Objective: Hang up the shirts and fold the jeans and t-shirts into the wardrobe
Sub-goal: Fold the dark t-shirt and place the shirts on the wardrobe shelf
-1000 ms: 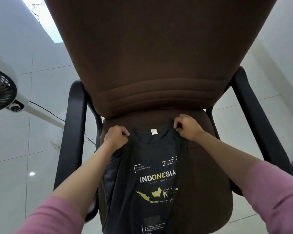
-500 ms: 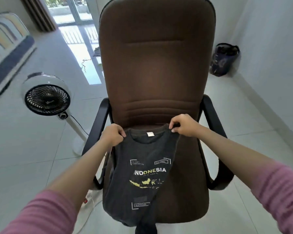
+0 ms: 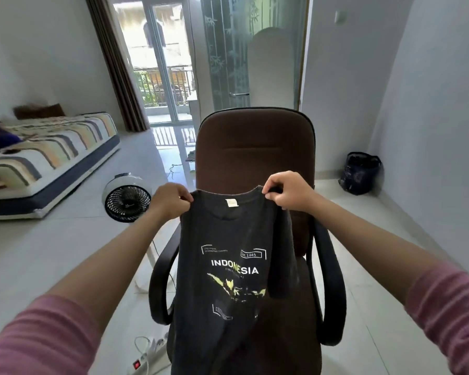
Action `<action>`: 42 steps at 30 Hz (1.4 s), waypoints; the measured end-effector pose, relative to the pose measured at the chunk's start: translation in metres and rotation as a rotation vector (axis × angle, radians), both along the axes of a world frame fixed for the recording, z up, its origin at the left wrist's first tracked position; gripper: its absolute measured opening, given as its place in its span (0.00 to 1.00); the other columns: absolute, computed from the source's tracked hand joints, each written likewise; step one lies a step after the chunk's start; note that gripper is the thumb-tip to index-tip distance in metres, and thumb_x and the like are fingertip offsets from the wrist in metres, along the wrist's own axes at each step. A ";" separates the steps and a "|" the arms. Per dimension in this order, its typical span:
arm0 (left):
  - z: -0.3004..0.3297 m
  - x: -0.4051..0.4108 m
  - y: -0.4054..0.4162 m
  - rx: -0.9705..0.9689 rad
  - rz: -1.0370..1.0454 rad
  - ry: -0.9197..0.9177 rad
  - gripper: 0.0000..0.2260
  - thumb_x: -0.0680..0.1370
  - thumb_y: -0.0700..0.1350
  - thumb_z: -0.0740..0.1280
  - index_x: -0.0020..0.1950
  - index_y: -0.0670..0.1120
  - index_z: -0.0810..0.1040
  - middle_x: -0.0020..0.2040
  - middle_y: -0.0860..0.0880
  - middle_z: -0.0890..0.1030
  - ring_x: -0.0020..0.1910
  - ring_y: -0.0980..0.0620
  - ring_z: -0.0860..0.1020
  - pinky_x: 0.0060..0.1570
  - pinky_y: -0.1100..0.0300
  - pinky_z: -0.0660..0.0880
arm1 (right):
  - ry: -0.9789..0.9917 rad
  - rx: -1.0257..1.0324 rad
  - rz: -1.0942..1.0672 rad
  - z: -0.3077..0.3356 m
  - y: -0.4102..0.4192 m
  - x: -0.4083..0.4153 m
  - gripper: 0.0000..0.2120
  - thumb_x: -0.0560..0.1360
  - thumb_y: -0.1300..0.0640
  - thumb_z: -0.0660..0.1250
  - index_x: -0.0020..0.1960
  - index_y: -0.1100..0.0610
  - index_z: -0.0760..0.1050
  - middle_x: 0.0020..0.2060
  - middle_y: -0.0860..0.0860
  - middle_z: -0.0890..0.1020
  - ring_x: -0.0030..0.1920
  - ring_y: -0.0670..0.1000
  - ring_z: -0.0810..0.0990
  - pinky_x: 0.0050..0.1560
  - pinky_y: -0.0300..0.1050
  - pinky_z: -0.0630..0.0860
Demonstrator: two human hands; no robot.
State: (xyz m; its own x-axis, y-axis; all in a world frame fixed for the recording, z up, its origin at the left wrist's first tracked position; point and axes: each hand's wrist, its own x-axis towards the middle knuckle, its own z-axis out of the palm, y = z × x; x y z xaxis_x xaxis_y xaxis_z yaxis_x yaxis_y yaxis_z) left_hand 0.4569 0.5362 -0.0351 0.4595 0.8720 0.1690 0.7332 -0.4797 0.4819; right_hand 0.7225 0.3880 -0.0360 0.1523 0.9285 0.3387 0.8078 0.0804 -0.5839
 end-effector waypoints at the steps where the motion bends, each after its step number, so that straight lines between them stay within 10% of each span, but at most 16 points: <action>1: 0.009 -0.001 -0.003 0.017 -0.005 -0.046 0.09 0.68 0.36 0.68 0.41 0.47 0.85 0.40 0.52 0.81 0.45 0.50 0.78 0.45 0.61 0.71 | 0.014 0.014 -0.007 0.009 -0.004 -0.001 0.06 0.70 0.67 0.69 0.39 0.57 0.80 0.35 0.50 0.81 0.26 0.48 0.78 0.26 0.44 0.78; 14: 0.123 -0.008 -0.030 0.145 -0.154 -0.396 0.08 0.67 0.34 0.75 0.35 0.45 0.80 0.35 0.51 0.79 0.34 0.61 0.75 0.39 0.66 0.69 | -0.156 0.228 -0.086 0.121 -0.051 0.005 0.04 0.71 0.62 0.71 0.43 0.54 0.82 0.34 0.41 0.78 0.33 0.41 0.74 0.40 0.34 0.70; 26: 0.160 0.007 -0.021 0.148 -0.265 -0.427 0.09 0.67 0.32 0.75 0.35 0.45 0.80 0.39 0.43 0.80 0.41 0.48 0.77 0.51 0.53 0.75 | -0.228 0.263 -0.266 0.157 -0.059 0.006 0.06 0.71 0.64 0.70 0.45 0.56 0.82 0.41 0.49 0.82 0.41 0.47 0.76 0.44 0.34 0.68; 42: 0.185 0.010 0.013 -0.012 -0.475 -0.524 0.14 0.67 0.32 0.75 0.31 0.51 0.81 0.39 0.43 0.79 0.43 0.46 0.78 0.51 0.45 0.77 | -0.165 -0.024 -0.127 0.202 -0.051 -0.008 0.17 0.65 0.62 0.78 0.29 0.57 0.69 0.24 0.48 0.69 0.22 0.40 0.67 0.26 0.26 0.63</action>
